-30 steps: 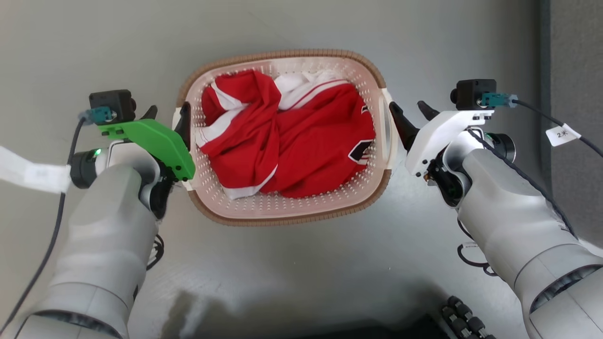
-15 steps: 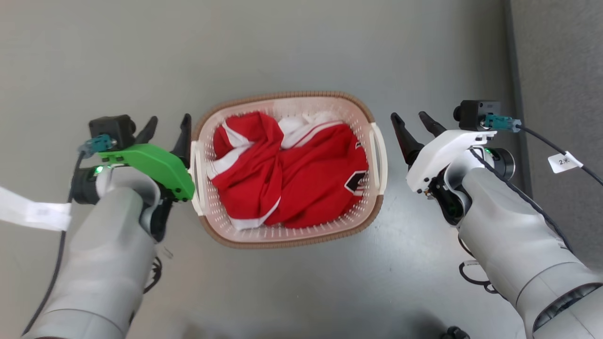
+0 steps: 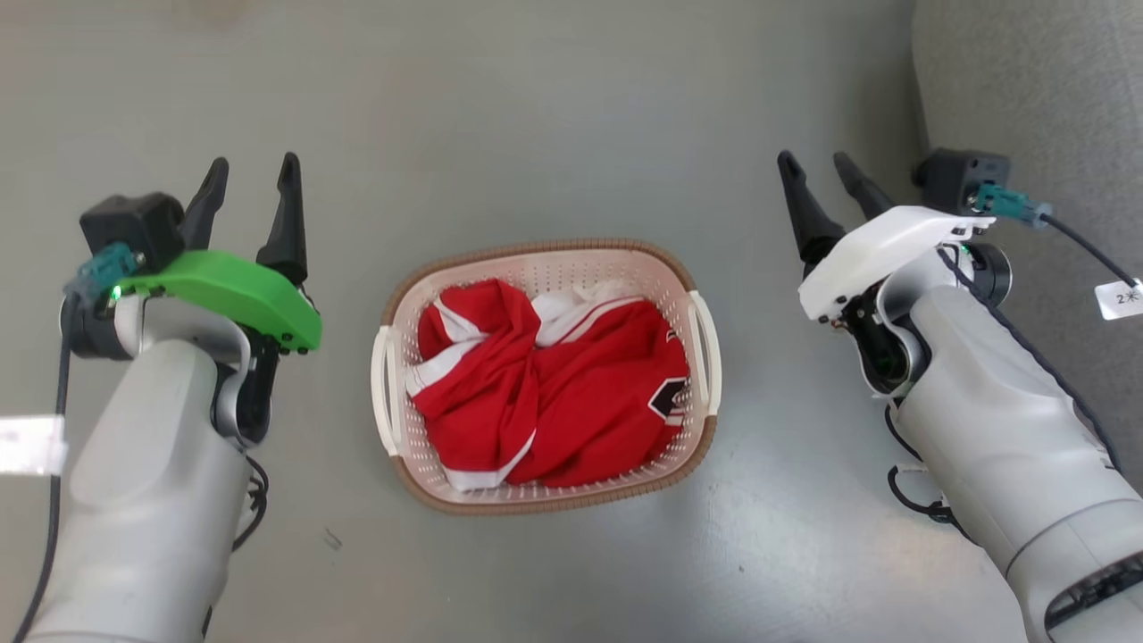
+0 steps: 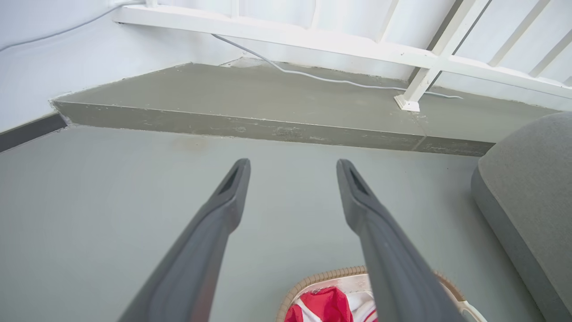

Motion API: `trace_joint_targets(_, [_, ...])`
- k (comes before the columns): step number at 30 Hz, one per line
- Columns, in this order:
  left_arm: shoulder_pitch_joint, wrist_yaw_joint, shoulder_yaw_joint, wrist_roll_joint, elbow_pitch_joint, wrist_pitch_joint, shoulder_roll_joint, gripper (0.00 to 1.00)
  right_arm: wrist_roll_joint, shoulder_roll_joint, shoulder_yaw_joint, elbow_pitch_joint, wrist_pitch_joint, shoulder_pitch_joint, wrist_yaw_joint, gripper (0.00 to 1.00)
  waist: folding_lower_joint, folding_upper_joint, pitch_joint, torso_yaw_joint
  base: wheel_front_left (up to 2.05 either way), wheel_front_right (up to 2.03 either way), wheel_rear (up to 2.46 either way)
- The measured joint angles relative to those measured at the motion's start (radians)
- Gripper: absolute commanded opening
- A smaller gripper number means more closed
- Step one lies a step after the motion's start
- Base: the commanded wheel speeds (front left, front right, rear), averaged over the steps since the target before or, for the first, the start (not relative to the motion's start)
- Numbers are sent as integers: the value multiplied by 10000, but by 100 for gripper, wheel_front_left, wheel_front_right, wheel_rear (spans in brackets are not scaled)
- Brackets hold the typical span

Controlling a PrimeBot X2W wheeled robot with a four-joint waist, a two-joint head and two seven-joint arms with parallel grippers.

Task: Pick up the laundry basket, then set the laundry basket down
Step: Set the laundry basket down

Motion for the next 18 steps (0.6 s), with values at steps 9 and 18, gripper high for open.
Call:
trace_joint_targets(9, [1140, 483, 441, 746, -1492, 0, 73, 100, -869, -351, -869, -1793, -13, 831, -675, 100, 0, 0, -775, -67, 0, 0, 0])
trace_joint_targets(18, [2406, 974, 748, 1308, -2911, 0, 121, 100, -1893, -646, -1709, -3682, -15, 1863, -1365, 100, 0, 0, -1500, -145, 0, 0, 0])
